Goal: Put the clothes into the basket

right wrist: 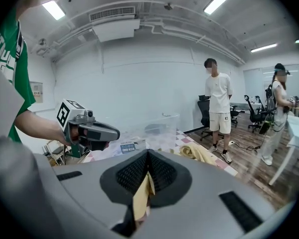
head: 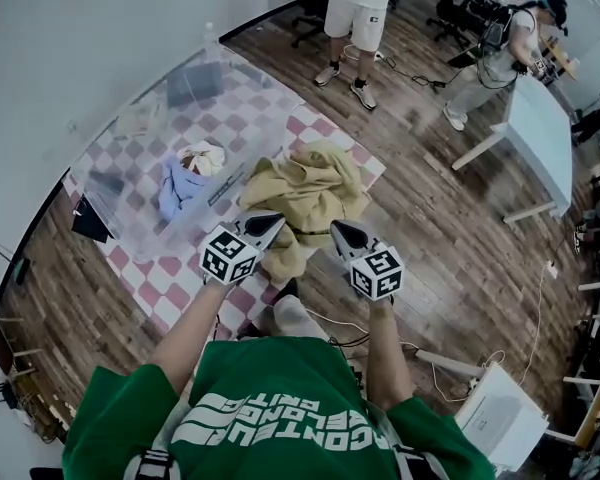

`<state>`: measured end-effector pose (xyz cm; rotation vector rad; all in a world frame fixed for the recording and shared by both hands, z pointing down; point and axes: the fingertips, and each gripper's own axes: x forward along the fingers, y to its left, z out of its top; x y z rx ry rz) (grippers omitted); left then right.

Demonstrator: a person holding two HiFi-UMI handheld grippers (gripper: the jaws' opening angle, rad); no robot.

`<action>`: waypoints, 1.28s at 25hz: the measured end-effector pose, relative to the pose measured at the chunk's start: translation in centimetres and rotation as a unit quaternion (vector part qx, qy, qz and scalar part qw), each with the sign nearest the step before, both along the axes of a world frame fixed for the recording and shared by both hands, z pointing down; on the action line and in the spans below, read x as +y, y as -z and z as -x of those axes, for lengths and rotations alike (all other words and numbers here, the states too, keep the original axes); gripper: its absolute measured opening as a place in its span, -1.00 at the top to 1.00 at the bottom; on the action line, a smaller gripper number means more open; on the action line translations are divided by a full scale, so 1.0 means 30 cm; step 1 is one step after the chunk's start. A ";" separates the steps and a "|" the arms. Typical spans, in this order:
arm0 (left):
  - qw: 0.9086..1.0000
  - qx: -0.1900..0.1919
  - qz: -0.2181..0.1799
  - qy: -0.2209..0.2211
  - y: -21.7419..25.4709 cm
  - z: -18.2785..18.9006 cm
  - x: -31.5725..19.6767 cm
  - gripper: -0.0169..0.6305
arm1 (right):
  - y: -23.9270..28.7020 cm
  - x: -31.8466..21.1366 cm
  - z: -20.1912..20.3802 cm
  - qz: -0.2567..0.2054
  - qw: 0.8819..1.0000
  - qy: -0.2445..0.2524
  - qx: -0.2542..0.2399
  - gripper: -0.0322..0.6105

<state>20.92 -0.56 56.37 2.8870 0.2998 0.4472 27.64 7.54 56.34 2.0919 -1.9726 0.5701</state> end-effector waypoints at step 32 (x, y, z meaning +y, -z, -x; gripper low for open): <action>0.932 -0.219 0.253 0.141 -0.780 -0.023 -0.041 0.02 | -0.398 -0.266 -0.522 0.131 0.990 0.016 0.039 0.13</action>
